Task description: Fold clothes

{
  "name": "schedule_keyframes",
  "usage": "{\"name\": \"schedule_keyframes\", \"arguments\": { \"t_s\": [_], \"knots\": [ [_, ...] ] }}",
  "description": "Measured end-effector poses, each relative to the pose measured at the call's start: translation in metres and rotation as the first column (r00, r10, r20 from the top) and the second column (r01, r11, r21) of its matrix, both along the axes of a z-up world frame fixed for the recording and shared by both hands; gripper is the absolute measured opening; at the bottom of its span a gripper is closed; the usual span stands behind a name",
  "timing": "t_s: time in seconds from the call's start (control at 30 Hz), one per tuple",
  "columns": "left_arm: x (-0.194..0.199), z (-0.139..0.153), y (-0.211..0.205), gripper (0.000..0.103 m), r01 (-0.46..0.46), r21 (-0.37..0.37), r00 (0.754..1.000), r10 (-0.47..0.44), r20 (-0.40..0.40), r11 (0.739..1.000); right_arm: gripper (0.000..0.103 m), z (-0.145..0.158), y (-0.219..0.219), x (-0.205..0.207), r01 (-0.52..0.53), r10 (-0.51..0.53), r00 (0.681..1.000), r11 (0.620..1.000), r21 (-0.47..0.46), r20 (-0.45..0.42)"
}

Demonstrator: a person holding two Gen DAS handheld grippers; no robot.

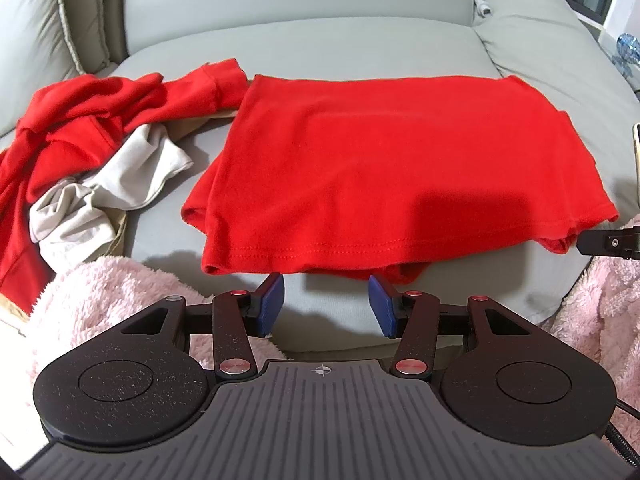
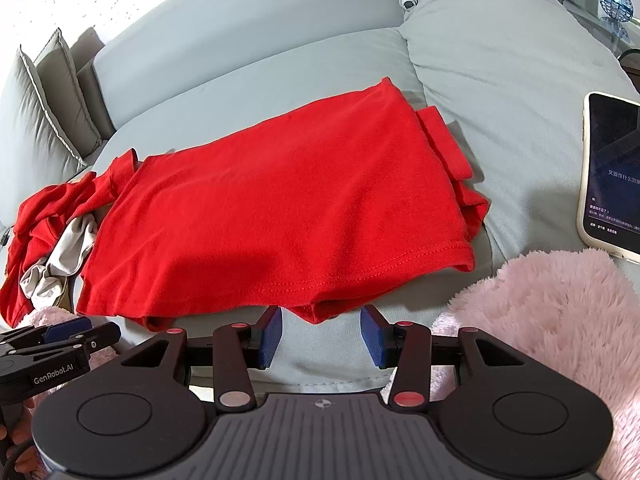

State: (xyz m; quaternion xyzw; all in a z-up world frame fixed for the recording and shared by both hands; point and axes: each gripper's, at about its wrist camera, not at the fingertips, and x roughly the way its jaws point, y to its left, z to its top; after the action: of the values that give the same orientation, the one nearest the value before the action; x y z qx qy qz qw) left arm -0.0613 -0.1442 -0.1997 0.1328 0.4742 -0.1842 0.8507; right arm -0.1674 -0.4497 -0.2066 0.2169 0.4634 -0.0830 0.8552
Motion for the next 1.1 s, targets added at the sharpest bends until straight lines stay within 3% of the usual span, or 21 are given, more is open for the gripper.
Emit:
{"name": "schedule_keyframes", "arguments": {
  "t_s": [1.1],
  "knots": [
    [0.003, 0.0005, 0.0007, 0.054, -0.01, -0.007, 1.0, 0.01, -0.01, 1.0, 0.044, -0.0013, -0.0017, 0.0006, -0.001, 0.001, 1.0, 1.0, 0.007, -0.001]
  ]
}}
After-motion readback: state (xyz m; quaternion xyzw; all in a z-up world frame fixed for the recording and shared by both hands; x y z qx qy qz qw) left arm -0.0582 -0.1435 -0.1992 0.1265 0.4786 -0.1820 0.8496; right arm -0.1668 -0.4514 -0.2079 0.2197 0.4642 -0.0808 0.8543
